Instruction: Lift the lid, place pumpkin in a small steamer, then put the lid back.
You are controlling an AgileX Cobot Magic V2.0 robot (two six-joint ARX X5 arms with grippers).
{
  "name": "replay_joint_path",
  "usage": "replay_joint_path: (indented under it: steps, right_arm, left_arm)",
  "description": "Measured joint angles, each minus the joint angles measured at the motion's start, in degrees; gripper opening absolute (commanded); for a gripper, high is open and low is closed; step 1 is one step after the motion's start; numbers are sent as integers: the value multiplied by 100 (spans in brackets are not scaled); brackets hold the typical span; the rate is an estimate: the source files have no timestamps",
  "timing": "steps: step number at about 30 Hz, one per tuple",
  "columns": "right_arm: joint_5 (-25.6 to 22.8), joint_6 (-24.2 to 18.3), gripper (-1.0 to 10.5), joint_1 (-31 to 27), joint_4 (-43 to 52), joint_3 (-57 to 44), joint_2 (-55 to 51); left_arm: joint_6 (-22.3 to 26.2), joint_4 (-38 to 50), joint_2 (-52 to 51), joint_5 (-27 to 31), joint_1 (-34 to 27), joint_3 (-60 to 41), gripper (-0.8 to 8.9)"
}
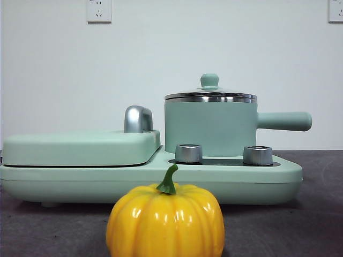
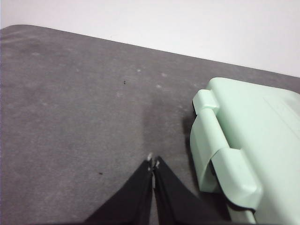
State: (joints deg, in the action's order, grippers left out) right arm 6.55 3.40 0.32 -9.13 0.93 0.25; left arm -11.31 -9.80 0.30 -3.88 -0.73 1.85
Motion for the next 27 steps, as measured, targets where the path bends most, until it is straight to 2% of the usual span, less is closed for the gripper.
replay_joint_path:
  steps: [5, 9, 12, 16, 19, 23, 27]
  right_arm:
    - [503, 769, 14, 2, 212, 7, 0]
    - [516, 1327, 14, 15, -111, 258, 11]
    - [516, 1628, 14, 15, -494, 817, 94]
    - [584, 1840, 14, 15, -1097, 1633, 404]
    - [844, 1921, 14, 15, -1615, 2345, 785]
    - [1296, 1899, 14, 15, -2120, 3327, 1364]
    - [1991, 1681, 14, 15, -2522, 4153, 1954]
  left_arm:
    - [-485, 240, 28, -575, 72, 13, 10]
    - [-717, -90, 293, -656, 280, 343, 10]
    - [-780, -295, 579, -656, 435, 831, 10]
    - [-785, -549, 1095, -675, 625, 1480, 10]
    - [-787, -713, 1558, -833, 767, 1974, 10]
    - [-782, -962, 2267, -1226, 964, 2806, 10]
    - [-708, -1384, 2922, -1792, 1154, 3600, 10]
